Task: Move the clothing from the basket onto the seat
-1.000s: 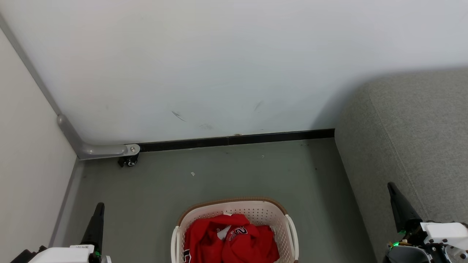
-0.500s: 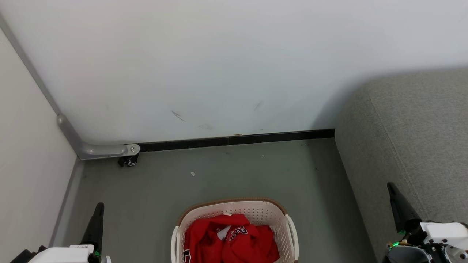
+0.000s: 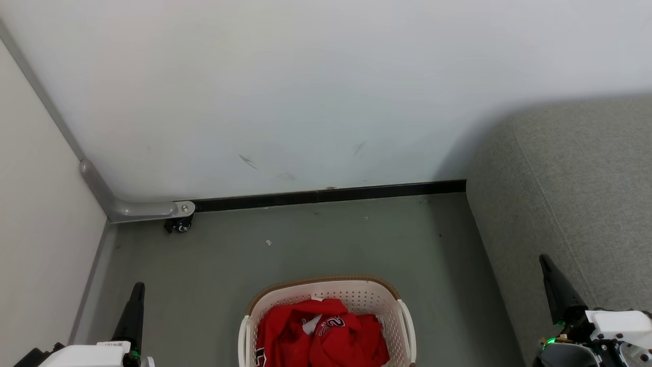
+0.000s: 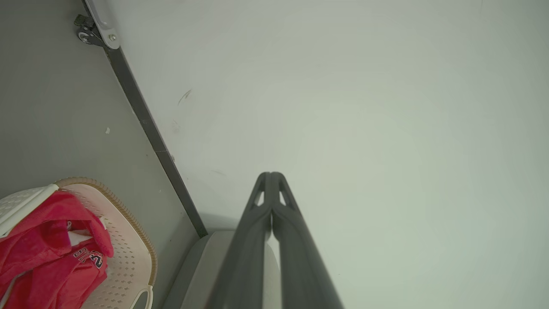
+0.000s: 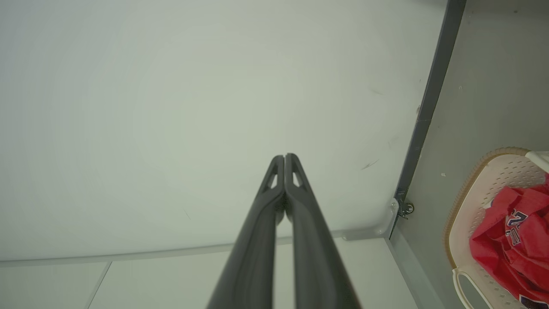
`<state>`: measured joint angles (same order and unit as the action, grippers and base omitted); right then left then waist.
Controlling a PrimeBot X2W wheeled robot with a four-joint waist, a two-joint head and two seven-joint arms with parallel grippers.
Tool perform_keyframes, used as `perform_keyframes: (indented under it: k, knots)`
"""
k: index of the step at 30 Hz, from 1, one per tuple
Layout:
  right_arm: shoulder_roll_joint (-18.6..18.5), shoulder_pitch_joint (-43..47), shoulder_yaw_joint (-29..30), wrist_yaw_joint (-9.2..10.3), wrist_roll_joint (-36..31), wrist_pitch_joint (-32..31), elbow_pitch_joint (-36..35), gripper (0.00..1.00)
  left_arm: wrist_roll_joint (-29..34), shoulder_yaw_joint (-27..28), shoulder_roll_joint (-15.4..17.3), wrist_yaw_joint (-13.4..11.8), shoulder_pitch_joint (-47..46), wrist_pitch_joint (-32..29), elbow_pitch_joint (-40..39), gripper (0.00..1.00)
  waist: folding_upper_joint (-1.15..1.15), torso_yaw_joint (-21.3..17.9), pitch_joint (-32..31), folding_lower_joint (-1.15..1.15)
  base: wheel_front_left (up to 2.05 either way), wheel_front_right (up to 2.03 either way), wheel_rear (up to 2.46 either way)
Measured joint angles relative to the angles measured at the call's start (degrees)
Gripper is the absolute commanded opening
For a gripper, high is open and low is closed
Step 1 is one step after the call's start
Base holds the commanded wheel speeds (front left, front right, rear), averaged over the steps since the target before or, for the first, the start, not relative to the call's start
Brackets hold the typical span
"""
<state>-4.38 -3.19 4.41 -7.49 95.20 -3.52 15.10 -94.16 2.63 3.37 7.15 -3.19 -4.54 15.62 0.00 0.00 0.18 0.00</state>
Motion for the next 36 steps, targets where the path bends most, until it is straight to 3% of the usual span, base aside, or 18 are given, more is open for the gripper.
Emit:
perform_keyframes:
  k: [10, 11, 17, 25, 36]
  knots:
    - [0.02, 0.00, 0.05, 0.00, 0.00, 0.00, 0.00, 0.00, 0.00, 0.03, -0.02, 0.00, 0.00, 0.00, 0.00, 0.00, 0.00, 0.00, 0.00, 0.00, 0.00, 0.00, 0.00]
    - [0.04, 0.01, 0.04, 0.00, 0.00, 0.00, 0.05, 1.00, 0.00, 0.03, -0.03, 0.00, 0.01, 0.00, 0.04, 1.00, 0.00, 0.00, 0.00, 0.00, 0.00, 0.00, 0.00]
    - [1.86, 3.67, -0.37, -0.01, 0.01, 0.02, 3.21, 1.00, -0.01, -0.67, -2.07, -0.11, 2.82, 0.07, 3.28, 1.00, 0.00, 0.00, 0.01, 0.00, 0.00, 0.00, 0.00]
    - [1.99, 4.06, -1.46, -0.01, -1.56, 1.09, 3.08, 1.00, 1.66, -1.75, -2.03, -0.12, 3.07, 1.27, 2.92, 1.00, 0.00, -0.01, -0.02, 0.00, 0.00, 0.00, 0.00]
    - [1.96, 4.00, -3.04, -0.01, -8.90, 3.15, 2.41, 1.00, 8.14, -3.79, -1.62, -0.46, 2.91, 3.46, 1.90, 1.00, 0.00, -0.01, -0.53, 0.04, 0.00, 0.00, 0.00]
